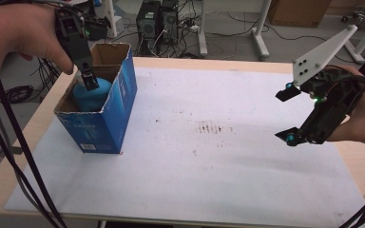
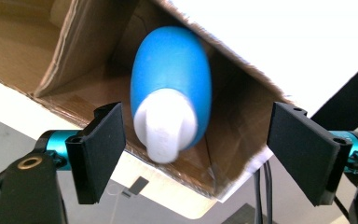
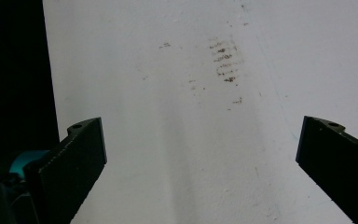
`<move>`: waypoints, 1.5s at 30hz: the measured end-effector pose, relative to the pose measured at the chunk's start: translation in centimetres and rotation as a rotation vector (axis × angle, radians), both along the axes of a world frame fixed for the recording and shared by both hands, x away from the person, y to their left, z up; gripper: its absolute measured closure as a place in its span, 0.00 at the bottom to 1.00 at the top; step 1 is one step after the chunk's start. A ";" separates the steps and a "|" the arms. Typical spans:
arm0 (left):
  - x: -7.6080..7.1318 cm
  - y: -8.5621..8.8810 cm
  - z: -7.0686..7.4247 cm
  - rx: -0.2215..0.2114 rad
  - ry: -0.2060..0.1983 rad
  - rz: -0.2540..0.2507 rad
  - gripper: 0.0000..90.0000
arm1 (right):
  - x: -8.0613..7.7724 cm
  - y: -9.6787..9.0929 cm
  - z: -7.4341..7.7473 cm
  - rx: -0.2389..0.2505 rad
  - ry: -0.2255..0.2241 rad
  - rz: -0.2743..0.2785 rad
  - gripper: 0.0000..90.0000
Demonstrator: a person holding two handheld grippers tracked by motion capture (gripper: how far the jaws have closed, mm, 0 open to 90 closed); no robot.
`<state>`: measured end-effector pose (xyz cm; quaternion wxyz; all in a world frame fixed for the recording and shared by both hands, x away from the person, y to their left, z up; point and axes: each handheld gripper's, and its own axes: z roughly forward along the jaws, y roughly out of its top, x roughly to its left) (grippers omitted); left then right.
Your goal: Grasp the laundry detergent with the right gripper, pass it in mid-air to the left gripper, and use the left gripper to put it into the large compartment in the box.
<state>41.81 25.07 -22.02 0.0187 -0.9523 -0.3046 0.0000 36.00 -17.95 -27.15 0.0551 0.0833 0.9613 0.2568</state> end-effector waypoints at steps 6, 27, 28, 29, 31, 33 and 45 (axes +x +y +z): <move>-1.2 -2.2 1.8 -0.002 -0.018 -0.076 0.18 | 0.2 0.2 0.6 -0.054 0.005 0.025 0.01; -3.8 -9.5 1.6 -0.067 0.012 -0.347 0.09 | 1.5 -0.1 0.8 -0.278 0.085 0.055 0.01; -3.8 -9.7 1.5 -0.068 0.015 -0.353 0.09 | 1.6 -0.2 0.6 -0.290 0.087 0.053 0.01; -3.8 -9.9 1.3 -0.071 0.015 -0.359 0.08 | 1.7 -0.3 0.5 -0.298 0.089 0.054 0.01; -3.8 -10.2 1.0 -0.075 0.015 -0.366 0.07 | 1.9 -0.4 0.3 -0.310 0.100 0.053 0.01; -3.6 -10.5 0.6 -0.074 0.024 -0.372 0.07 | 2.0 -0.4 0.1 -0.322 0.106 0.052 0.01; -2.8 -12.4 -1.3 -0.069 0.036 -0.401 0.02 | 2.6 -0.5 -0.4 -0.360 0.111 0.059 0.01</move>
